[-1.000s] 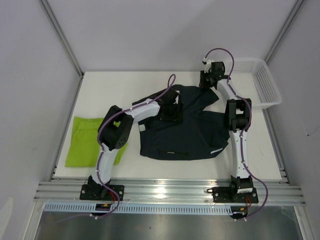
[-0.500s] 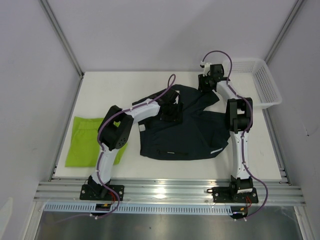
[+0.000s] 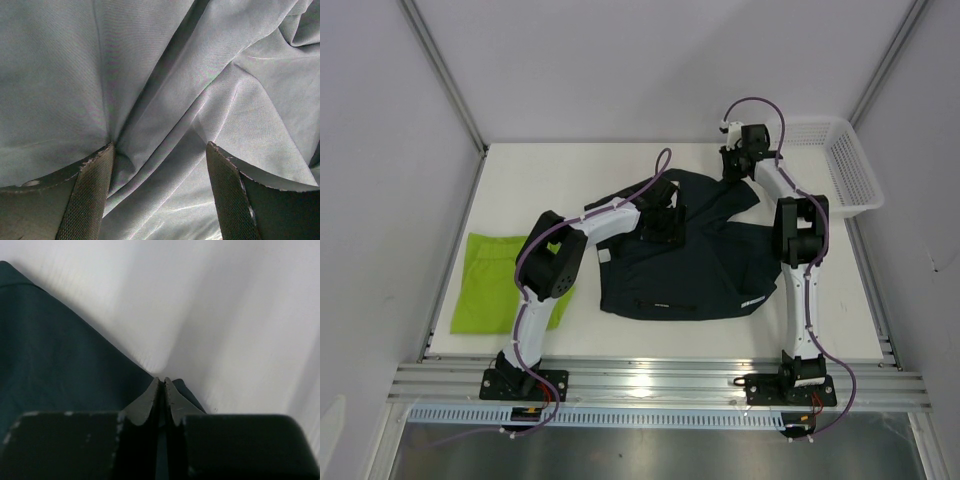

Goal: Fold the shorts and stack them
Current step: Flatten the shorts out

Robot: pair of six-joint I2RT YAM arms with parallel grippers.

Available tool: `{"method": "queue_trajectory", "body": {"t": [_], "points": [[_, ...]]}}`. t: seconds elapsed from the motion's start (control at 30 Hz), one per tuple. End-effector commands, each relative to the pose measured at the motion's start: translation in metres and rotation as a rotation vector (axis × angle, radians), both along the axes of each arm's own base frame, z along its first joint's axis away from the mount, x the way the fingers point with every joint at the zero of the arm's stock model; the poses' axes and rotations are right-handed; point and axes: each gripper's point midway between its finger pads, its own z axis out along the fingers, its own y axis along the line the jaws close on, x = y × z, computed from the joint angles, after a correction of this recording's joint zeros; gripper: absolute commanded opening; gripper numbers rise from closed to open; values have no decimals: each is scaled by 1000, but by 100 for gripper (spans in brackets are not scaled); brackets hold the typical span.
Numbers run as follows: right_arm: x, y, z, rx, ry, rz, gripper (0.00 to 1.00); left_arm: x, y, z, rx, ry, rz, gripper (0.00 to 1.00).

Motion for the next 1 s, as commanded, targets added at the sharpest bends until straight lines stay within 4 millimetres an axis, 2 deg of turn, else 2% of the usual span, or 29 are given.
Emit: {"method": "queue_trajectory", "body": {"t": [0.0,0.03,0.07,0.1,0.17,0.27,0.53,0.6,0.67,0.7,0.83,0.87,0.93,0.97], "points": [[7,6,25,-40,-50,16,7,-26,13,-21,69,88,-26,76],[7,5,25,-44,-47,15,11,-26,13,-22,69,90,-25,76],[7,5,26,-46,-48,17,21,-26,12,-21,68,89,-27,76],[6,4,25,-50,-45,18,40,-26,12,-21,68,89,-27,76],[4,4,25,-50,-44,20,48,-26,12,-21,66,87,-27,76],[3,1,32,-60,-60,17,49,-26,13,-21,66,89,-26,76],[0,-13,31,-125,-48,-4,49,-27,13,-21,70,90,-26,76],[-1,-16,21,-145,-25,-12,50,-27,13,-21,69,88,-26,76],[3,-16,19,-159,-21,-14,50,-27,14,-21,69,89,-23,76],[0,-17,5,-167,12,-12,50,-27,14,-21,70,88,-22,76],[1,-16,-7,-201,30,-6,43,-27,14,-22,70,87,-22,76],[3,-17,-7,-207,25,-12,33,-27,14,-21,68,86,-22,76],[5,-17,-8,-205,21,-23,21,-28,14,-22,69,89,-22,76],[8,-17,-5,-198,9,-33,10,-27,15,-22,69,89,-21,76]]}}
